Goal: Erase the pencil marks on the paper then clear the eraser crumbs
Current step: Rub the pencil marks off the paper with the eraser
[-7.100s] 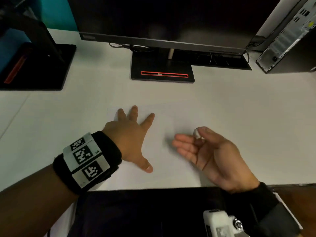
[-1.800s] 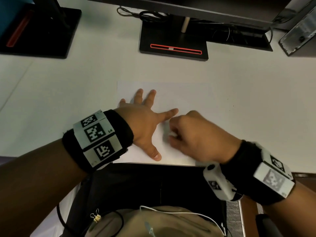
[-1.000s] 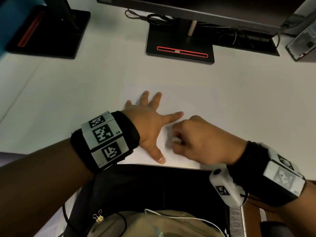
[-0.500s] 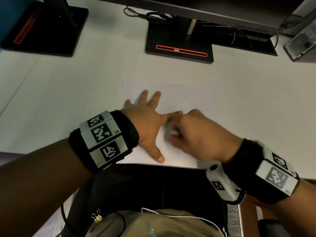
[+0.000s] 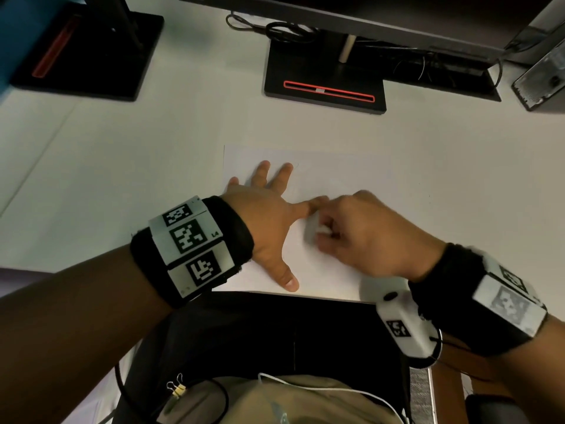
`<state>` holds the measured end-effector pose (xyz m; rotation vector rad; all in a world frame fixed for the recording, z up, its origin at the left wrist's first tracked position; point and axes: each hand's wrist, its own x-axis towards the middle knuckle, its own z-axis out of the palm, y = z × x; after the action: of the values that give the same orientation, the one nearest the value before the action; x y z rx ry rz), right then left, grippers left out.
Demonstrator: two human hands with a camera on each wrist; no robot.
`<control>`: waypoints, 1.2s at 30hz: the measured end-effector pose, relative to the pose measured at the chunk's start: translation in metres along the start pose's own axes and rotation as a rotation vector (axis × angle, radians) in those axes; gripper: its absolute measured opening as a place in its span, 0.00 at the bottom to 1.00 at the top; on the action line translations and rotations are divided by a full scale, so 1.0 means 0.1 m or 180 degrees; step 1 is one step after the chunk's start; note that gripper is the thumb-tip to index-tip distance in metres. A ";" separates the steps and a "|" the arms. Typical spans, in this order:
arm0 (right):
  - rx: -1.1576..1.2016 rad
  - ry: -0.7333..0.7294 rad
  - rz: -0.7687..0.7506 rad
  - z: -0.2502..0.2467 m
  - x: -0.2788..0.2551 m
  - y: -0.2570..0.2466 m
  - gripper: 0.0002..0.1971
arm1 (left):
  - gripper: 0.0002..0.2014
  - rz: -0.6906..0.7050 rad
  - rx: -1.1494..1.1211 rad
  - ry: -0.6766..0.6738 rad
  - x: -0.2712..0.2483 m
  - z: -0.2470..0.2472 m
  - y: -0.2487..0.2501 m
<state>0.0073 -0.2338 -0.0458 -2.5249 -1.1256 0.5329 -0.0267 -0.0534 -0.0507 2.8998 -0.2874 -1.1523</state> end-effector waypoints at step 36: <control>-0.0255 -0.0359 -0.0350 -0.07 0.19 0.12 0.14 | 0.81 -0.0094 0.0146 0.0087 -0.03 0.01 0.00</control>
<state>0.0301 -0.2283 -0.0483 -2.5089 -1.3430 0.6191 -0.0296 -0.0527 -0.0488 2.9666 -0.2750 -1.1239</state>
